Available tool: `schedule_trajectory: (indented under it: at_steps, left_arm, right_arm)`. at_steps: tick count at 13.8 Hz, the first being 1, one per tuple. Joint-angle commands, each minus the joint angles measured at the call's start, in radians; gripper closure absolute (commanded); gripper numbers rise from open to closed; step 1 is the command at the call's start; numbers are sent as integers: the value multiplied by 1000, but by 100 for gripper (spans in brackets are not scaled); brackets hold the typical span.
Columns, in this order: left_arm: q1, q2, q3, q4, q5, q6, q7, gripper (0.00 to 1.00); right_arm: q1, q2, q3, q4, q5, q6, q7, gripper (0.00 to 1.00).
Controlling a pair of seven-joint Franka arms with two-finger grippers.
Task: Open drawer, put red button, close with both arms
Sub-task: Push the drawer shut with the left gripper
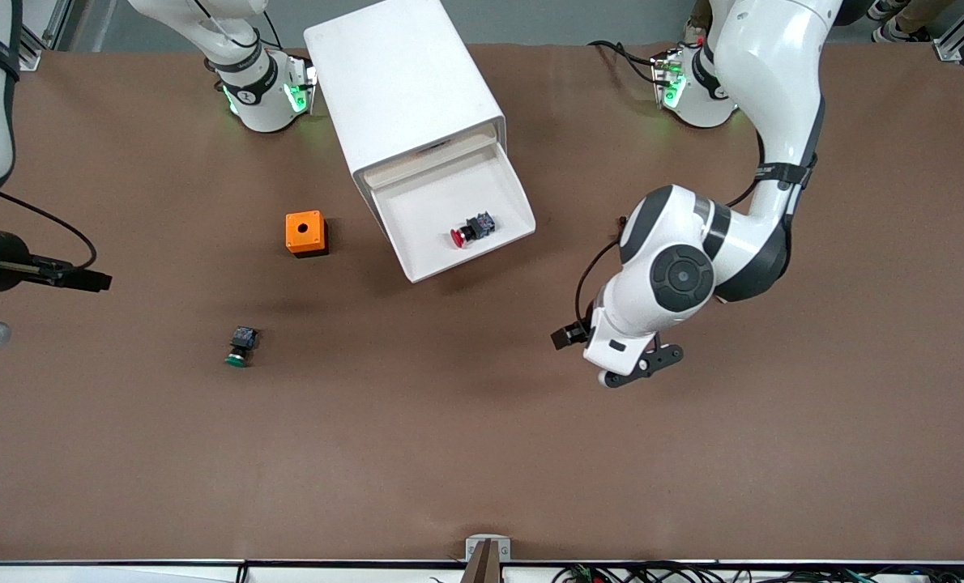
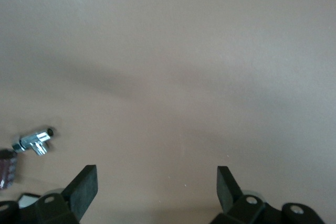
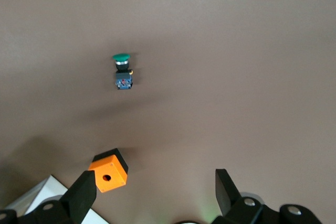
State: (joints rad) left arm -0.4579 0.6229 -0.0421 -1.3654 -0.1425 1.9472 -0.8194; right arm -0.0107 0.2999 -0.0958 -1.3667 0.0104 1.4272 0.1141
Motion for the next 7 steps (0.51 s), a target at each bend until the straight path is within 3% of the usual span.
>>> schedule_trajectory:
  at_steps: [1, 7]
  left_arm:
    - [-45, -15, 10, -32, 23, 28, -35, 0]
    - [-146, -14, 4, -53, 92, 44, -178, 0]
  right_arm:
    - [-28, -10, 21, 49, -49, -28, -114, 0]
    - [-69, -45, 22, 69, -58, -62, -149, 0]
